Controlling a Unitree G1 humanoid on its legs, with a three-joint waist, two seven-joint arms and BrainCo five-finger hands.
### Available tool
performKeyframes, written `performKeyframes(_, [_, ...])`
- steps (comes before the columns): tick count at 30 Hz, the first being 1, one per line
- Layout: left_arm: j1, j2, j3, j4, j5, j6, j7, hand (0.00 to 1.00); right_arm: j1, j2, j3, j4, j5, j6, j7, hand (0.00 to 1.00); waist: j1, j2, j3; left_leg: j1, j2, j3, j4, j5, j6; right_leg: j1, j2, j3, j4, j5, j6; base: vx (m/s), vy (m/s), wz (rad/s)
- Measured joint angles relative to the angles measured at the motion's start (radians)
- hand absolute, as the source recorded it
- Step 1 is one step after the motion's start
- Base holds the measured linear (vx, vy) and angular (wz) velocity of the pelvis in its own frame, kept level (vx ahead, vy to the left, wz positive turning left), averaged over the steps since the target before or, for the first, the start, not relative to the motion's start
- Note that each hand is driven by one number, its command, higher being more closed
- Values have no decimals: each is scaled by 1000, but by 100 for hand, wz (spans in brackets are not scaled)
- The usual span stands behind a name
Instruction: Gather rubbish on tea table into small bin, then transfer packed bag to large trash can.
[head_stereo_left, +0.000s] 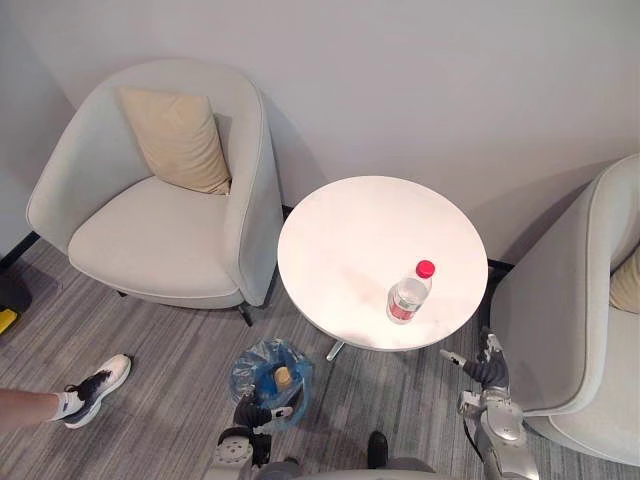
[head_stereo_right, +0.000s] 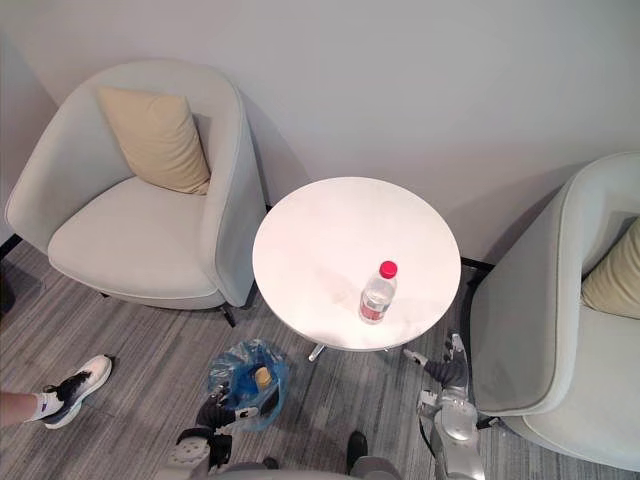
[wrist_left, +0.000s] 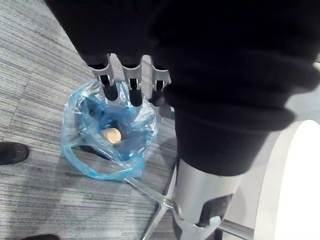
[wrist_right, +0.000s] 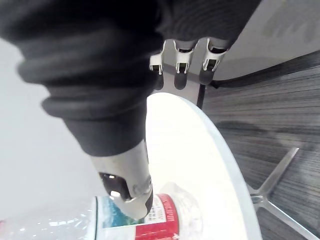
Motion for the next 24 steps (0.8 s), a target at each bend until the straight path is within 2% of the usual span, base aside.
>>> performKeyframes(5, [21, 14, 0, -7, 0, -4, -2, 0, -8, 0, 3, -21, -20, -2, -1, 0, 3, -9, -9, -13, -1, -25, -1, 12, -4, 12, 1, -18, -30, 13, -9, -23, -9, 13])
performKeyframes(12, [48, 15, -10, -6, 0, -4, -6, 0, -44, -7, 13, -51, -18, -4, 0, 0, 3, -7, -9, -36, 1, -31, -11, 28, -8, 19, 6, -22, -85, 57, -14, -76, -16, 2])
performKeyframes(24, [61, 14, -31, -5, 0, -5, -25, 0, -78, -16, 53, -38, -9, -5, -2, 0, 3, 6, -2, -56, 1, -52, -36, 36, -18, -2, 4, -44, -85, 55, -4, -53, -6, 4])
